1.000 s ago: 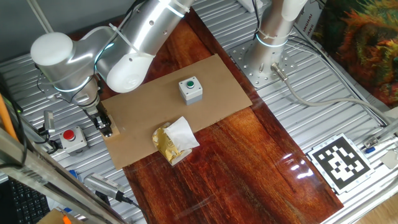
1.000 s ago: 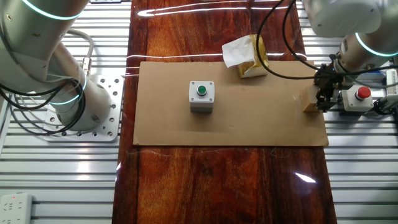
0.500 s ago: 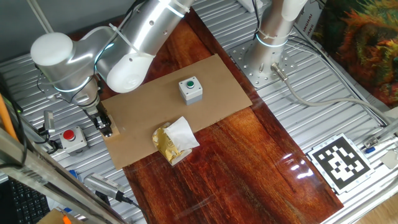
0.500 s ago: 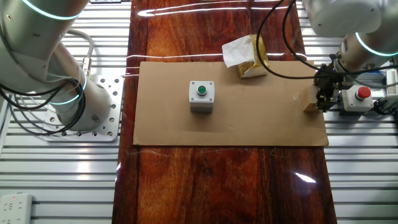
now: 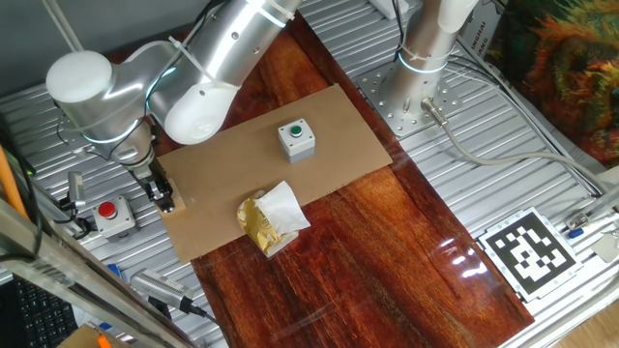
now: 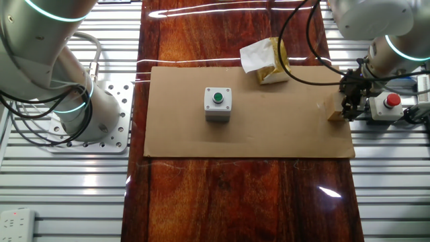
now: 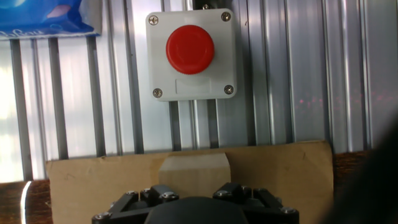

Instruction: Hold a small block with the gripper and sweep it from left to right on the table

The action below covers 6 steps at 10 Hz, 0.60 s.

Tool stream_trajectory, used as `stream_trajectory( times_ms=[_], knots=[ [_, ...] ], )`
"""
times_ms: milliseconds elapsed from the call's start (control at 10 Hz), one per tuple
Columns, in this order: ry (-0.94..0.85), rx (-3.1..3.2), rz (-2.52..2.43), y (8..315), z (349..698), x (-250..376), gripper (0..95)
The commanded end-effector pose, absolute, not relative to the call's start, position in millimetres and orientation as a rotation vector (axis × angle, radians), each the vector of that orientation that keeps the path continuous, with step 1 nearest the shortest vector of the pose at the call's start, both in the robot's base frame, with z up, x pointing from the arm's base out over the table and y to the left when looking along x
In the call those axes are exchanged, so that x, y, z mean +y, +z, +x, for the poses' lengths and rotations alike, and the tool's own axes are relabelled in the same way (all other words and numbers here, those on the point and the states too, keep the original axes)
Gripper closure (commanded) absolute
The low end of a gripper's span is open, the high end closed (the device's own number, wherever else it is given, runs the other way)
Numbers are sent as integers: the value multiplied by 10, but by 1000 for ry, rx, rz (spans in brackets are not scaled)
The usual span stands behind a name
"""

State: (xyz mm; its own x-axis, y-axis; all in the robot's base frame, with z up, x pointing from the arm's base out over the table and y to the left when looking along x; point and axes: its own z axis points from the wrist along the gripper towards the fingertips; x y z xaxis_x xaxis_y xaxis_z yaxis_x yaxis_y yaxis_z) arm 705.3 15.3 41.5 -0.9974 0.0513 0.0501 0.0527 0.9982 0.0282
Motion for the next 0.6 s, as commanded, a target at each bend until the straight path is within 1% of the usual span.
stream_trajectory(
  times_ms=[100,600],
  knots=[
    [-46,-3090,-80,410,7039,147,380],
    [-47,-3089,-81,402,7025,138,380]
  ],
)
